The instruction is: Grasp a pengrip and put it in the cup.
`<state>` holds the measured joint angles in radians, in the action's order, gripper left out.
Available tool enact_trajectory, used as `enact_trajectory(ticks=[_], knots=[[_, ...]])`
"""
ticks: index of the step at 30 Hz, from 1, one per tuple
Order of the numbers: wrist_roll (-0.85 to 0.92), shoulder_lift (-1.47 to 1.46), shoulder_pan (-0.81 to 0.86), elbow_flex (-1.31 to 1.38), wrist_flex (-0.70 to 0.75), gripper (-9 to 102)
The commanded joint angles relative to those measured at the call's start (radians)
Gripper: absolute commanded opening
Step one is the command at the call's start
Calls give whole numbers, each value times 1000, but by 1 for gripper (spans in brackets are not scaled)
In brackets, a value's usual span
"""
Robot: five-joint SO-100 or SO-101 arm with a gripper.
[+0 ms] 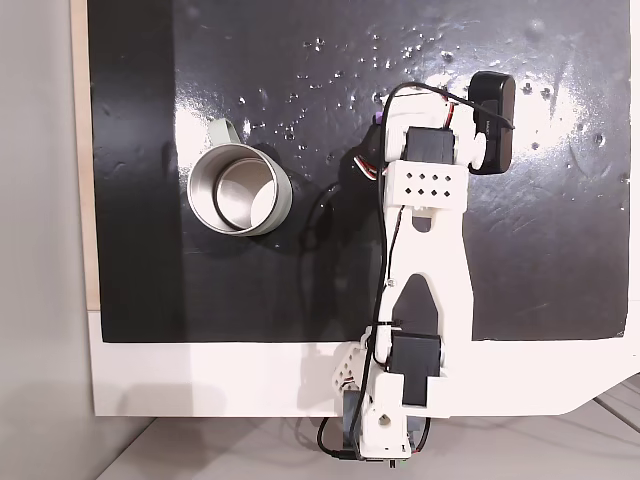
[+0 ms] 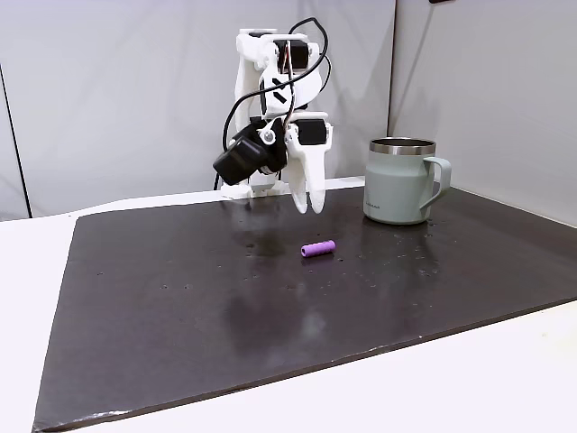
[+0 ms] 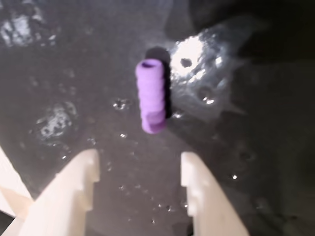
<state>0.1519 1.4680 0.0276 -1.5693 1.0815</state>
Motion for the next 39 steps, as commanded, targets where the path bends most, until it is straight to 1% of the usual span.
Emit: enact_trajectory(ticks=[1, 9, 20, 26, 28, 34, 39], knots=[[0, -20, 17, 71, -15, 22], [-6, -158, 34, 160, -21, 23], [-12, -236, 14, 195, -20, 22], [-11, -331, 9, 316, 57, 20], [-6, -347, 15, 333, 61, 20], [17, -373, 8, 350, 57, 14], [17, -402, 3, 370, 58, 5]])
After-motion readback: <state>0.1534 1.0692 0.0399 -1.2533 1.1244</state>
